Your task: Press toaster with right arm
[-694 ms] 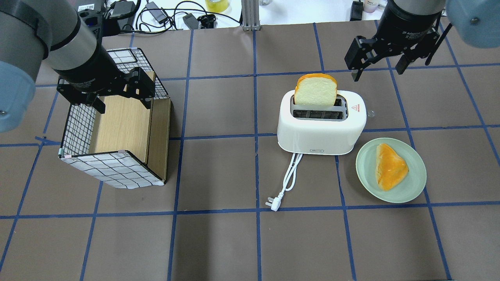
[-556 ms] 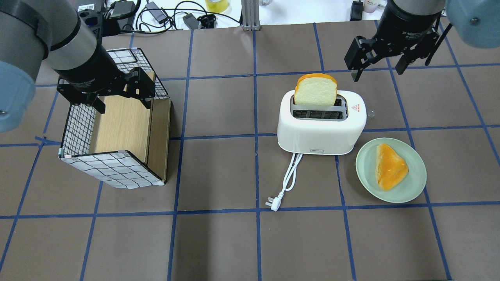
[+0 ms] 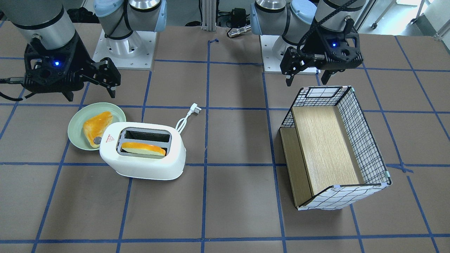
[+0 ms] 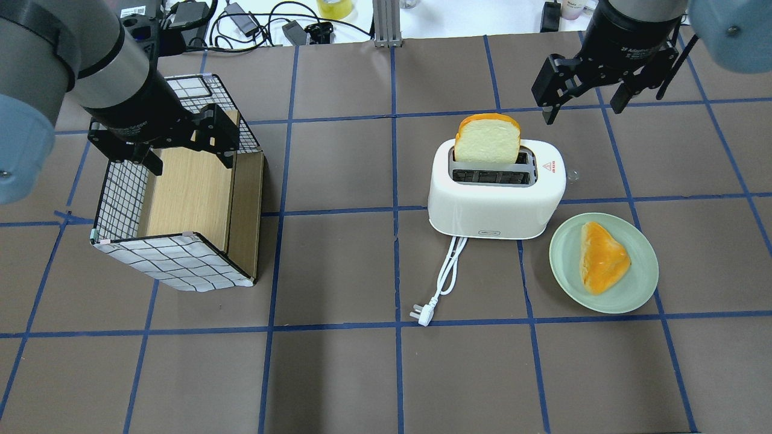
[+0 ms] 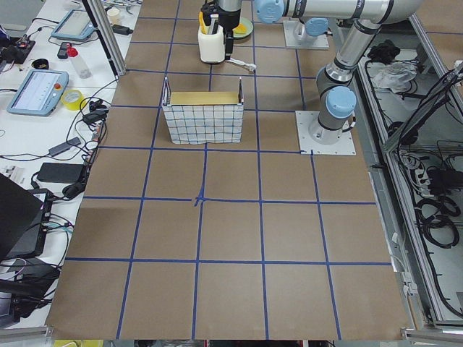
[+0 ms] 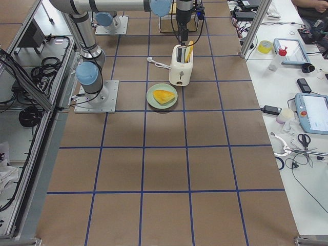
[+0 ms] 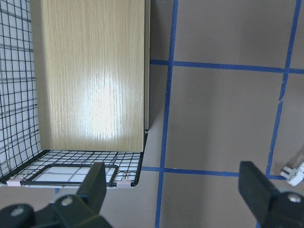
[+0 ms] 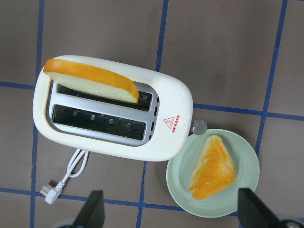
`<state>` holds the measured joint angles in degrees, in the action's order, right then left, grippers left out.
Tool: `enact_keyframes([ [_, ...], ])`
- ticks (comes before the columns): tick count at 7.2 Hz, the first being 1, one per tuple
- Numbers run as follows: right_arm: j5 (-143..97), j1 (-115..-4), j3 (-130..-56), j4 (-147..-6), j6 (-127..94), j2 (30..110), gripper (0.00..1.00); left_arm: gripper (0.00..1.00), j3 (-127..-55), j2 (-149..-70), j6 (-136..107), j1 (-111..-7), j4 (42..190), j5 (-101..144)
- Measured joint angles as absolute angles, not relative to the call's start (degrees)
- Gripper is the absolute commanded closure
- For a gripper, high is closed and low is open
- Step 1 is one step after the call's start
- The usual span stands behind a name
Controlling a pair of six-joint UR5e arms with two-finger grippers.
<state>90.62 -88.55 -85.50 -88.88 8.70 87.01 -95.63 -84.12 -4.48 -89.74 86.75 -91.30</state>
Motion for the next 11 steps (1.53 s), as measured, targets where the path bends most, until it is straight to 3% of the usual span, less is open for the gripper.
enact_keyframes([
  [5, 90.55, -88.57, -85.6, -88.93, 8.7, 87.01, 0.0, 0.0, -95.63, -84.14, -4.48, -89.74, 86.75, -91.28],
  [6, 90.55, -88.55, -85.6, -88.99, 8.79, 86.98, 0.15, 0.0, -95.62, -84.13, -4.48, -89.74, 86.75, -91.3],
  [7, 90.71, -88.22, -85.56, -89.25, 10.02, 86.91, 0.43, 0.0, -95.63, -84.13, -4.48, -89.74, 86.75, -91.31],
  [9, 90.48, -84.97, -85.5, -90.05, 16.53, 86.57, 0.79, 0.0, -95.63, -84.11, -4.48, -89.73, 86.75, -91.32],
  [10, 89.54, -82.12, -85.64, -90.11, 19.8, 86.09, 0.95, 0.0, -95.63, -84.11, -4.48, -89.74, 86.75, -91.32],
  [11, 88.51, -79.83, -85.84, -90.15, 22.53, 85.49, 1.0, 0.0, -95.63, -84.13, -4.48, -89.74, 86.75, -91.32],
])
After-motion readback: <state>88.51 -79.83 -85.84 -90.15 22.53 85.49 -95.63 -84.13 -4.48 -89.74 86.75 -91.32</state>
